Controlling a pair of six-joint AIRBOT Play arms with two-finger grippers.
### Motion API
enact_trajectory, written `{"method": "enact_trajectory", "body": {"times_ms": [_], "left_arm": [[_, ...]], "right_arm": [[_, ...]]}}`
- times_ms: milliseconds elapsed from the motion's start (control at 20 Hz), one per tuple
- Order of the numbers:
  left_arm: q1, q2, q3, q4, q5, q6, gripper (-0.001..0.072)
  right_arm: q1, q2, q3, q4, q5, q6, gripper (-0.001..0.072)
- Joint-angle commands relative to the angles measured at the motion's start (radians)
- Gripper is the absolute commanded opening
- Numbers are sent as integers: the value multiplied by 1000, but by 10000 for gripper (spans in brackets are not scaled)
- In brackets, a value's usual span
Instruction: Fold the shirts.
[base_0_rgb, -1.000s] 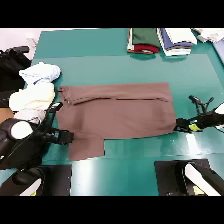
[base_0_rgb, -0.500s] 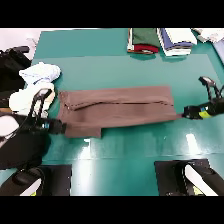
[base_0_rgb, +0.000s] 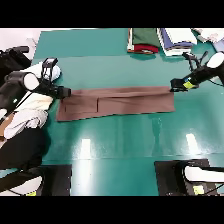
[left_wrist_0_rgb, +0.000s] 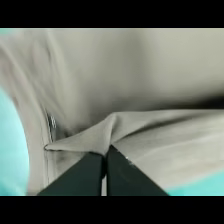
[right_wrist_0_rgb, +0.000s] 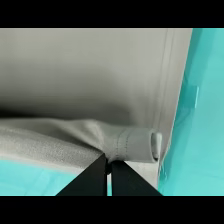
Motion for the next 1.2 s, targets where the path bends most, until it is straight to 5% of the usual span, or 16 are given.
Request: {"method": "enact_trajectory", "body": {"times_ms": [0,100,150,200,250,300,400,550,600,900,1050,1150], "left_arm": [[16,-101,44,-17,128,28,35],[16,-102,55,-17,151,29,37],[16,-101,70,-17,140,29,110],[16,-101,89,-17,126,28,372],[16,-101,112,-17,100,16,554],[16,-101,133,-17,74,10,558],[16,-101,167,-18,13,10,520],[16,-100,170,-69,-33,13,85],[15,-100,170,-113,-34,14,34],[-108,-127,170,-224,72,10,34],[-189,-175,170,-228,123,-59,33],[-234,-211,171,-235,151,-60,33]], "right_arm": [[6,-137,134,8,19,5,18],[-16,-180,177,97,18,-6,19],[-33,-196,196,166,17,-34,93],[-52,-210,215,235,26,-53,307],[-77,-218,229,292,38,-77,456],[-98,-217,231,323,49,-107,470],[-146,-217,227,328,97,-142,470],[-257,-213,142,331,134,-155,539],[-296,-213,95,332,126,-161,557],[-390,-291,-100,476,88,-268,551],[-311,-335,-101,523,56,-292,542],[-247,-336,-100,521,-7,-293,404]]}}
